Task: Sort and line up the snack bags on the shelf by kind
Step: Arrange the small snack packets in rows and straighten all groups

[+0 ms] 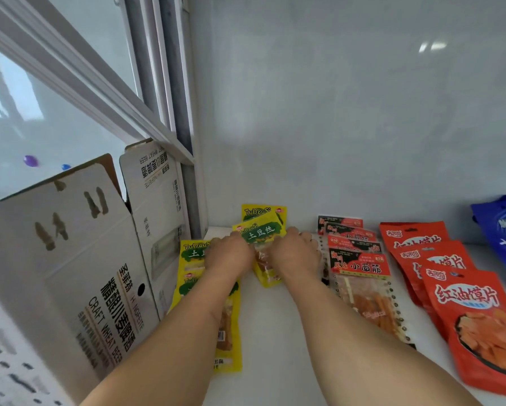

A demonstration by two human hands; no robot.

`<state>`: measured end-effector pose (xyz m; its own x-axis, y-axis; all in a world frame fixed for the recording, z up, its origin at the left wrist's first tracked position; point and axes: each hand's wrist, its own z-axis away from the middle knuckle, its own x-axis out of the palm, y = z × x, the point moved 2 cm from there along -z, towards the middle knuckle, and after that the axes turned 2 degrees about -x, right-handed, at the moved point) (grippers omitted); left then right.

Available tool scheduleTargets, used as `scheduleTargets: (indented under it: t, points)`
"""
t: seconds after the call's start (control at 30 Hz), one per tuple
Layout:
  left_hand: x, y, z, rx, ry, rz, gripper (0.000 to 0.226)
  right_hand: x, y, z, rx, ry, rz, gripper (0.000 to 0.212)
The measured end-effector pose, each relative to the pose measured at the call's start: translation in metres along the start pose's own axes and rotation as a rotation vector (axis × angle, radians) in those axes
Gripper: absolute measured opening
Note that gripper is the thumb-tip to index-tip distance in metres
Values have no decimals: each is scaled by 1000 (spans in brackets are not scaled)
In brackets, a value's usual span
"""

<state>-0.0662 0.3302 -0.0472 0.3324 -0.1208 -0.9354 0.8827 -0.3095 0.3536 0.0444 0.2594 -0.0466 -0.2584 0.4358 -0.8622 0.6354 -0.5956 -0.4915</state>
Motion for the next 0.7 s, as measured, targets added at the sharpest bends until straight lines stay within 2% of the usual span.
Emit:
scheduleTargets:
  t: [0.13, 0.3, 0.5, 0.7]
  points:
    - [13, 0, -1, 4, 7, -36, 55, 1, 0, -5, 22, -26, -27, 47]
    - [18, 1, 3, 23, 35, -78, 75, 2, -5, -18, 116, -117, -226, 51]
    - [17, -4, 3, 33, 51, 51, 68, -5, -15, -26, 101, -188, -279, 44]
    - [11, -7, 9, 38, 17, 140, 64, -11, -9, -32, 139, -217, -295, 58]
